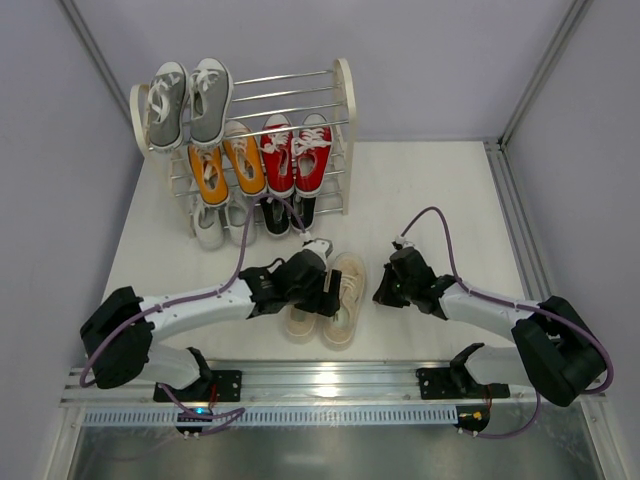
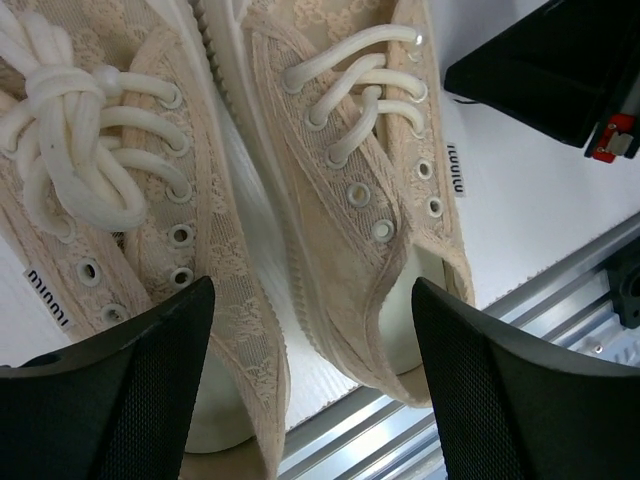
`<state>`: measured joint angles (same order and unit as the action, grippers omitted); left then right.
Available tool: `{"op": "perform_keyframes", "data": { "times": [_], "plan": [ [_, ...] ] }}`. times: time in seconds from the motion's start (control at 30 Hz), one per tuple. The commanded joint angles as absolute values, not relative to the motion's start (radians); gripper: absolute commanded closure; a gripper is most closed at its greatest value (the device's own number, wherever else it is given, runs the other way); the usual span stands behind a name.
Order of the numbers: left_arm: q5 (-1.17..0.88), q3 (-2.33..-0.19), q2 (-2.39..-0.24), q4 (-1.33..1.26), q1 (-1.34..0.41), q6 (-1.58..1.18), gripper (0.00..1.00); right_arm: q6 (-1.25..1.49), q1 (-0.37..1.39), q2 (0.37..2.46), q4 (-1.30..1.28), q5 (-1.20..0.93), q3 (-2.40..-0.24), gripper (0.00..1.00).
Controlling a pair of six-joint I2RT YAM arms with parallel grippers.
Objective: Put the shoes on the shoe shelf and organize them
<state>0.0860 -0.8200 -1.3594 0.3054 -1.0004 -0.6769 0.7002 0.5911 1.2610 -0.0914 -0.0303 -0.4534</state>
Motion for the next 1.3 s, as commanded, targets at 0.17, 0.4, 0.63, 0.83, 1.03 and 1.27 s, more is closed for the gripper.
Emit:
{"op": "perform_keyframes", "data": {
  "times": [0.17,0.4,0.63,0.83,1.03,1.27],
  "plan": [
    [0.296,-0.922,-1.341,0.417,-1.069,-0.715,0.21,0.672,0.574,1.247,-0.095,-0.017,-0.423,0.96],
    [0.454,-1.017,-1.384,0.577,-1.106,-0.736,0.19,0.667,0.572,1.250,-0.094,-0.020,-0.425,0.96],
    [0.390,-1.002,-1.460,0.601,-1.115,-0.793,0.19,0.667,0.569,1.247,-0.095,-0.020,-0.417,0.96],
    [0.342,-0.980,-1.462,0.548,-1.135,-0.824,0.19,0.666,0.568,1.249,-0.094,-0.023,-0.416,0.96],
    [0.291,-1.017,-1.476,0.511,-1.187,-0.838,0.20,0.666,0.566,1.243,-0.095,-0.021,-0.413,0.96],
    [0.321,-1.000,-1.525,0.509,-1.200,-0.865,0.19,0.664,0.566,1.246,-0.089,-0.023,-0.408,0.96]
  ]
}}
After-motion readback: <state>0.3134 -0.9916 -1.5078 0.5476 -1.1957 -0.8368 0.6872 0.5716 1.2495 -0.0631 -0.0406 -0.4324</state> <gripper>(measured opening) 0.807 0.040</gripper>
